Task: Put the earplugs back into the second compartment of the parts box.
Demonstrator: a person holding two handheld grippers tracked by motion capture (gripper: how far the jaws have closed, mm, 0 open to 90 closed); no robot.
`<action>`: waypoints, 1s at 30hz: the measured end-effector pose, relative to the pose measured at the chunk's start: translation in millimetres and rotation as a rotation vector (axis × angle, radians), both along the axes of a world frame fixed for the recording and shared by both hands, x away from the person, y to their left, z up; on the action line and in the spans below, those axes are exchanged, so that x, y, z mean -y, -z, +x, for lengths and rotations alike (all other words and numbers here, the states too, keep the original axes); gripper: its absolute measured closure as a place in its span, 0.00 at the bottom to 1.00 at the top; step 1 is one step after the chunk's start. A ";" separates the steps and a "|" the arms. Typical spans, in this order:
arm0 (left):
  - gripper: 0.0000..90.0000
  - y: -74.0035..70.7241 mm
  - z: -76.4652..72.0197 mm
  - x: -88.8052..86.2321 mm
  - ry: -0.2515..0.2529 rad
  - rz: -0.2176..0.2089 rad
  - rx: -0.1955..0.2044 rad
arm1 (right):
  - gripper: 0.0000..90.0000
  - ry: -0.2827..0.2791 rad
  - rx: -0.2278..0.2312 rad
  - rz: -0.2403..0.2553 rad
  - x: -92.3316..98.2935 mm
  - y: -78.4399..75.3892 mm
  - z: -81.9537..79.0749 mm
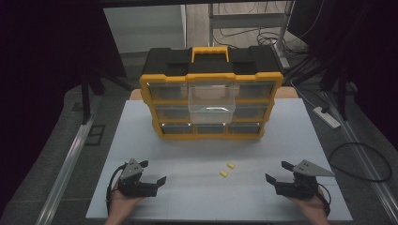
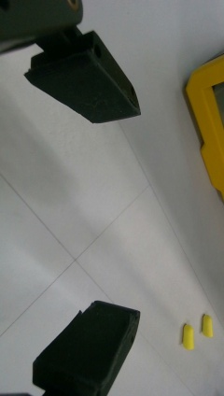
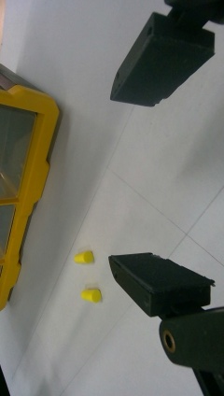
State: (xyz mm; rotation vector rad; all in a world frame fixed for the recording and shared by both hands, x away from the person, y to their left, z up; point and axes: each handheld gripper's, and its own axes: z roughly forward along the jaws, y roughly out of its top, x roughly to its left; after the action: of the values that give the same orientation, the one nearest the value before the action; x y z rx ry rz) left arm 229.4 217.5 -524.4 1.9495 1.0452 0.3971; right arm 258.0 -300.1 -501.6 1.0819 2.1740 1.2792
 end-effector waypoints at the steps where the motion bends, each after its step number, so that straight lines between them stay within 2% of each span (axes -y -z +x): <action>1: 0.06 0.3 -1.0 -0.8 0.000 0.002 -0.002 | 0.20 -0.002 0.002 -0.001 -0.3 -0.1 1.4; 5: 0.07 1.3 -5.0 -2.2 0.007 -0.018 -0.011 | 0.20 -0.008 0.003 -0.008 -3.3 -0.2 4.9; 11: 0.07 1.3 -7.0 -3.0 0.005 -0.013 -0.004 | 0.21 -0.024 0.005 -0.025 -9.2 -0.3 7.0; 20: 0.07 1.4 -3.7 -0.8 0.010 -0.003 -0.002 | 0.22 -0.019 -0.006 -0.020 -6.2 -0.1 5.9; 30: 0.07 0.1 -4.4 -1.2 0.011 -0.012 0.005 | 0.22 -0.016 -0.019 -0.028 -8.3 1.1 5.5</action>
State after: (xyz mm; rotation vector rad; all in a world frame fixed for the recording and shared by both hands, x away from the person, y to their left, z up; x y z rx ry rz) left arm 225.0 218.7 -524.5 1.9423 1.0309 0.3886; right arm 263.4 -291.8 -502.7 1.0721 2.2125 1.2465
